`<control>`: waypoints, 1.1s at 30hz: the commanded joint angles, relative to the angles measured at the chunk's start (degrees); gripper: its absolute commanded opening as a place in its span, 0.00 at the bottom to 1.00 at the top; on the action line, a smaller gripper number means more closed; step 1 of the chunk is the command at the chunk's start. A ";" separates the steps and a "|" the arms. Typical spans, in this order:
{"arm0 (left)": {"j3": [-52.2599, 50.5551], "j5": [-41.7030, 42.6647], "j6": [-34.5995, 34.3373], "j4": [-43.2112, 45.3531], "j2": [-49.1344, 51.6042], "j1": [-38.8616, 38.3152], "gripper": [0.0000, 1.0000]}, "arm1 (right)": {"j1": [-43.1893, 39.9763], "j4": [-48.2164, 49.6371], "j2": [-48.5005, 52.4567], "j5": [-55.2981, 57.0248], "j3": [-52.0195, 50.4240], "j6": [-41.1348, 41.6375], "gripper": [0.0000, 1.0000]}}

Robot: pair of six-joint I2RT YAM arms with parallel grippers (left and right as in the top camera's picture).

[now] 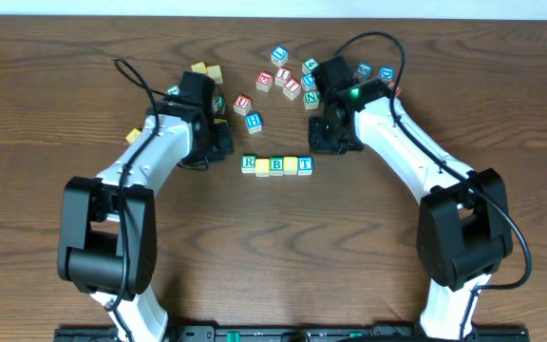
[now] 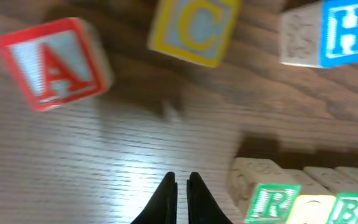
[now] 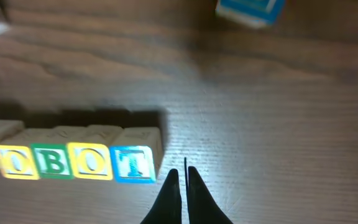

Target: Spell out ROBOT

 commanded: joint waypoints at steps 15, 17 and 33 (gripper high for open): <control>7.98 -0.09 12.85 0.90 2.43 -2.89 0.08 | -1.53 11.78 1.07 -3.32 -8.94 2.29 0.01; 9.09 -0.02 14.80 1.31 2.36 -4.50 0.08 | -1.49 12.00 1.09 -1.88 -9.01 4.07 0.05; 6.32 -0.17 14.71 1.16 7.67 -8.37 0.08 | -1.36 12.44 2.56 -1.05 -9.22 5.70 0.01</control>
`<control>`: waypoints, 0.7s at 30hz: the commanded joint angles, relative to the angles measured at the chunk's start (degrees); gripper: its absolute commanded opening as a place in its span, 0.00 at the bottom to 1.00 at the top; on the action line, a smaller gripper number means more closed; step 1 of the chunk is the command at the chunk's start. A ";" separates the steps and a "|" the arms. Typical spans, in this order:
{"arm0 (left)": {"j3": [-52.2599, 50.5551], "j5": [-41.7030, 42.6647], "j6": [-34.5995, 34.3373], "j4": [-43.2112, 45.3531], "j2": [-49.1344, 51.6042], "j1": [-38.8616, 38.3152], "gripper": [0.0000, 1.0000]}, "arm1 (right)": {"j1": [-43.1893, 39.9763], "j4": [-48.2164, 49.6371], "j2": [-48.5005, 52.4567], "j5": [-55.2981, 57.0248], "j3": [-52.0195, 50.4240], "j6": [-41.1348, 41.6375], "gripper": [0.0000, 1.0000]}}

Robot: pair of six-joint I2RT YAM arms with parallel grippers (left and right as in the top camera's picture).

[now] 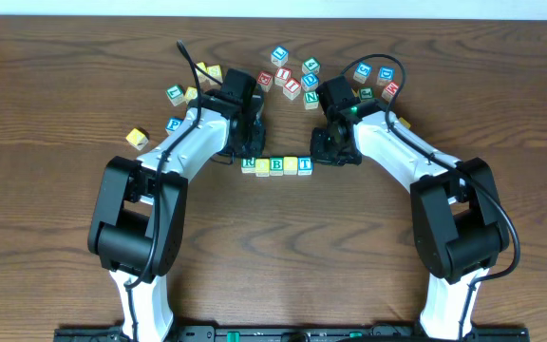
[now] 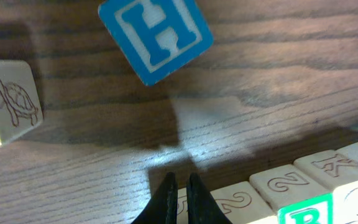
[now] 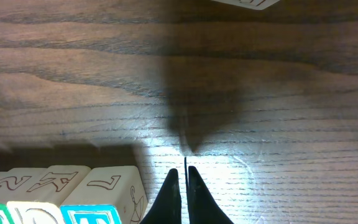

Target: Spell out ROBOT

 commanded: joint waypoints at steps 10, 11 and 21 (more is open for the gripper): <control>-0.66 -0.35 0.94 -0.63 0.26 -1.36 0.08 | 0.20 0.35 0.57 0.72 -0.15 1.03 0.01; -0.66 -0.35 0.92 -0.63 0.26 -1.36 0.08 | 0.20 0.35 0.57 0.70 -0.15 1.03 0.01; 4.11 -2.29 0.68 -1.11 -3.41 2.73 0.08 | 0.20 0.37 0.57 0.70 -0.15 1.01 0.01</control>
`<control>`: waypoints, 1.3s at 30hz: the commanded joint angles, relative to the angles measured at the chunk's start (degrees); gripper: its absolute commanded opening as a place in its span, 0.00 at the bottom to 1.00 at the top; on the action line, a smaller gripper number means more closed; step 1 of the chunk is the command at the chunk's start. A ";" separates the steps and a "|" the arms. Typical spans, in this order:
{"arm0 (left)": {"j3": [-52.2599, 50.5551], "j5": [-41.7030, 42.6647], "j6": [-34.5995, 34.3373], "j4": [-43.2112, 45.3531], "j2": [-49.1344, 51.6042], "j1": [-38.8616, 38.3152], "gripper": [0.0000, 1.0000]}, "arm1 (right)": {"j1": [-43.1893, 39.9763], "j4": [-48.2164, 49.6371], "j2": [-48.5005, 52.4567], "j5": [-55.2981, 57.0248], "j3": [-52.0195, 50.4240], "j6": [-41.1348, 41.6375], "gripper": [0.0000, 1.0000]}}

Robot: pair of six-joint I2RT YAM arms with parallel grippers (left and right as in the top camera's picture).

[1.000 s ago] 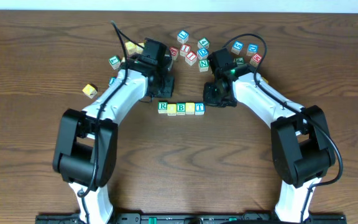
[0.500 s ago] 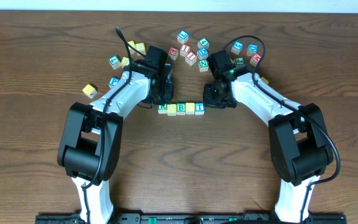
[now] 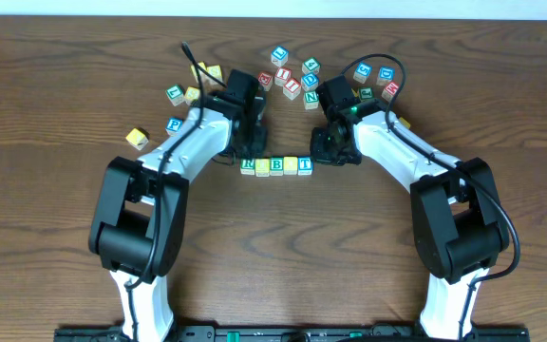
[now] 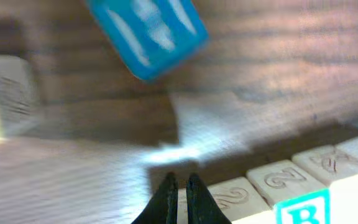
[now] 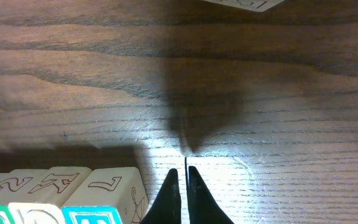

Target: Spell out ROBOT

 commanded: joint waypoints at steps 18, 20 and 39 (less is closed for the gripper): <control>-4.17 0.72 -5.57 -4.92 -2.45 1.27 0.08 | 0.22 0.09 0.57 0.68 -0.15 0.85 0.01; -4.17 0.68 -5.57 -4.85 -2.45 0.31 0.08 | 0.22 0.07 0.59 0.68 -0.15 0.83 0.01; -4.17 0.70 -5.57 -4.79 -2.45 -0.26 0.08 | 1.01 -1.92 0.57 -5.62 -0.15 1.25 0.01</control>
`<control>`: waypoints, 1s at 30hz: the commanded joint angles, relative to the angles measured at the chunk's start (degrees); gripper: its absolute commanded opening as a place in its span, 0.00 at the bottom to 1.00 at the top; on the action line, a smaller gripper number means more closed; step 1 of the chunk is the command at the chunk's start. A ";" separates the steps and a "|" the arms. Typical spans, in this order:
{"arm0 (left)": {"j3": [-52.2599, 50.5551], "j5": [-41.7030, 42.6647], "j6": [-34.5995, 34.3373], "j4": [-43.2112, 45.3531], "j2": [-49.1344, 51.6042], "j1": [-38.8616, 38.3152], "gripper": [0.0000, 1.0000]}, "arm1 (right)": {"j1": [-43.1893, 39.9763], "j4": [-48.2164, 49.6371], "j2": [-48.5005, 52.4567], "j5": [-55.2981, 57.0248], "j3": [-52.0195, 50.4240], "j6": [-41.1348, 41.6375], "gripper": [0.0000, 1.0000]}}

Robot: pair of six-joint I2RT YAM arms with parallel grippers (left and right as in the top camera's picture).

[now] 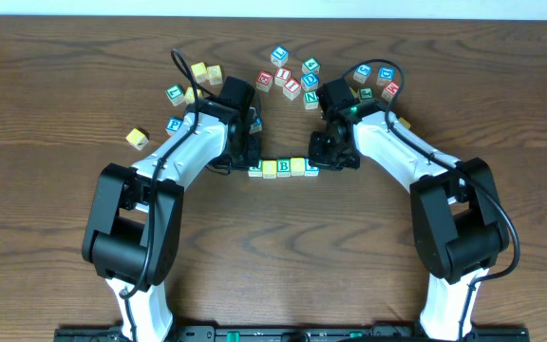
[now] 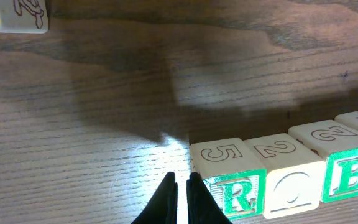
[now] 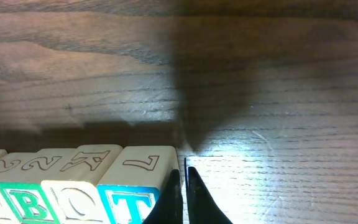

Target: Spell out ROBOT

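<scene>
Five letter blocks stand in a row (image 1: 284, 167) reading R, O, B, O, T. In the left wrist view the green R block (image 2: 235, 186) is the row's left end, with the yellow O (image 2: 291, 186) and green B (image 2: 348, 179) beside it. My left gripper (image 2: 182, 186) is shut and empty, its fingers against the R block's left side. In the right wrist view the blue T block (image 3: 138, 186) ends the row. My right gripper (image 3: 183, 183) is shut and empty, touching the T block's right side. From overhead the left gripper (image 1: 246, 161) and right gripper (image 1: 319, 160) flank the row.
Several loose letter blocks (image 1: 288, 81) lie behind the row at the table's far middle, more at the far left (image 1: 202, 74) and far right (image 1: 378, 76). A yellow block (image 1: 137, 139) sits alone at the left. A turtle-faced block (image 2: 14, 15) lies beyond the left gripper.
My left gripper was just behind the row's left end and is now at table level beside the R block. My right gripper now touches the T block. The row lies slightly further right.
First both grippers were shut and apart from the finished row, the left one out among loose blocks. Then they stood just behind the row's two ends. Now they sit against the R and T blocks, one at each end of the row.
</scene>
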 commanded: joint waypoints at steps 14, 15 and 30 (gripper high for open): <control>4.02 -1.49 -0.48 -2.99 -3.19 4.98 0.08 | -4.04 -1.84 -5.44 2.08 -0.02 -1.66 0.01; 4.46 -1.51 0.28 -3.23 -4.59 6.38 0.08 | -5.01 -1.95 -6.93 2.05 -0.02 -3.21 0.01; 8.72 -6.21 3.17 -6.64 -33.11 20.68 0.94 | -13.51 -9.05 -53.42 10.86 0.02 -13.07 0.99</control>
